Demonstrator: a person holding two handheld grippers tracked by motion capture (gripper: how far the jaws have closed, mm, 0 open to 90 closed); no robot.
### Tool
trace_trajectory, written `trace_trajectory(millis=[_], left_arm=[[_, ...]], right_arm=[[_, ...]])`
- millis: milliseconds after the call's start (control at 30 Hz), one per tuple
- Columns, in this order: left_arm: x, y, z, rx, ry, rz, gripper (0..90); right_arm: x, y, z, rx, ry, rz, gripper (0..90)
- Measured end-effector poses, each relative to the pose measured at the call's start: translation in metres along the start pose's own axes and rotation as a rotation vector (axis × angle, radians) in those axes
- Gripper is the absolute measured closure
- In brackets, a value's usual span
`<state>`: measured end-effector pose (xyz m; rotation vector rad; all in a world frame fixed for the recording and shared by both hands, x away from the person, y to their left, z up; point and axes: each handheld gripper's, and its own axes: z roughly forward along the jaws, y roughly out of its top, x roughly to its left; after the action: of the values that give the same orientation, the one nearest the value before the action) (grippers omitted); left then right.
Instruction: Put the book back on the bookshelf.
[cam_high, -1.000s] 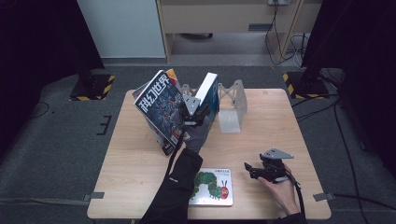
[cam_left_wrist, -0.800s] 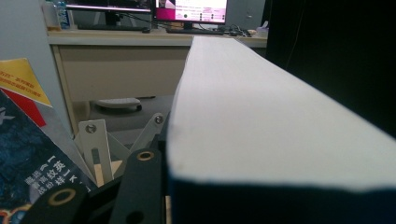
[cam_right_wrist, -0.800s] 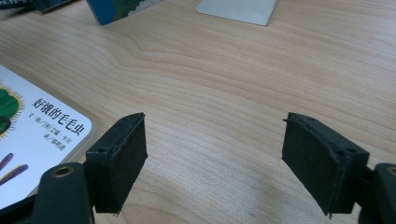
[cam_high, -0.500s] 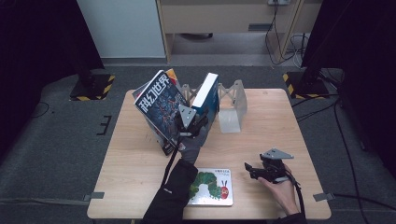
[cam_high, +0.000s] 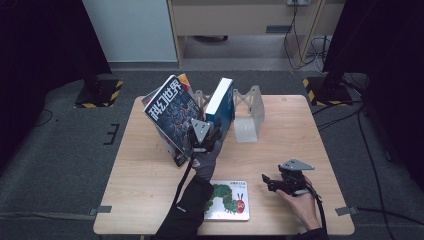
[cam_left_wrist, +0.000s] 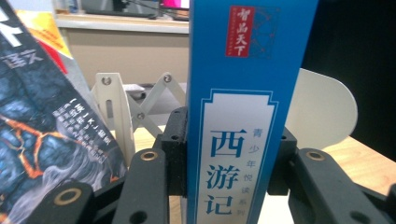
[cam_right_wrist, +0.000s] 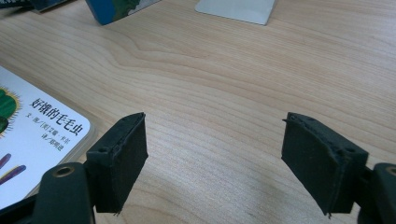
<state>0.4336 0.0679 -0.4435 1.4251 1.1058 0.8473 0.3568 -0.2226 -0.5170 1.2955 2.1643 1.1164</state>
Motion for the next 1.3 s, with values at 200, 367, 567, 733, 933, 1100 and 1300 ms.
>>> trace_trajectory(millis=[200, 367, 567, 733, 933, 1100, 1300], left_arm=[[-0.003, 0.003, 0.008, 0.010, 0.031, -0.012, 60.6], [-0.003, 0.003, 0.011, 0.007, 0.061, -0.015, 60.7], [0.000, 0.008, 0.023, 0.031, 0.083, -0.019, 60.8], [0.004, 0.010, 0.028, 0.033, 0.053, -0.017, 60.5], [-0.001, 0.010, 0.029, 0.038, 0.046, -0.033, 60.0], [-0.006, 0.008, 0.029, 0.034, 0.004, -0.031, 57.9], [-0.010, 0.005, 0.027, 0.023, -0.036, -0.028, 54.4]], right_arm=[[0.000, 0.000, 0.000, -0.002, -0.001, -0.001, 22.9], [0.000, 0.000, 0.000, 0.004, 0.003, 0.001, 23.0], [0.000, 0.000, 0.001, 0.004, 0.000, 0.001, 23.2], [-0.001, 0.000, 0.002, 0.004, -0.001, 0.002, 23.3], [0.000, 0.001, 0.002, 0.009, 0.002, 0.001, 23.4], [0.000, 0.001, 0.001, 0.005, 0.002, 0.001, 23.4], [0.000, 0.001, 0.001, 0.004, 0.001, -0.003, 23.4]])
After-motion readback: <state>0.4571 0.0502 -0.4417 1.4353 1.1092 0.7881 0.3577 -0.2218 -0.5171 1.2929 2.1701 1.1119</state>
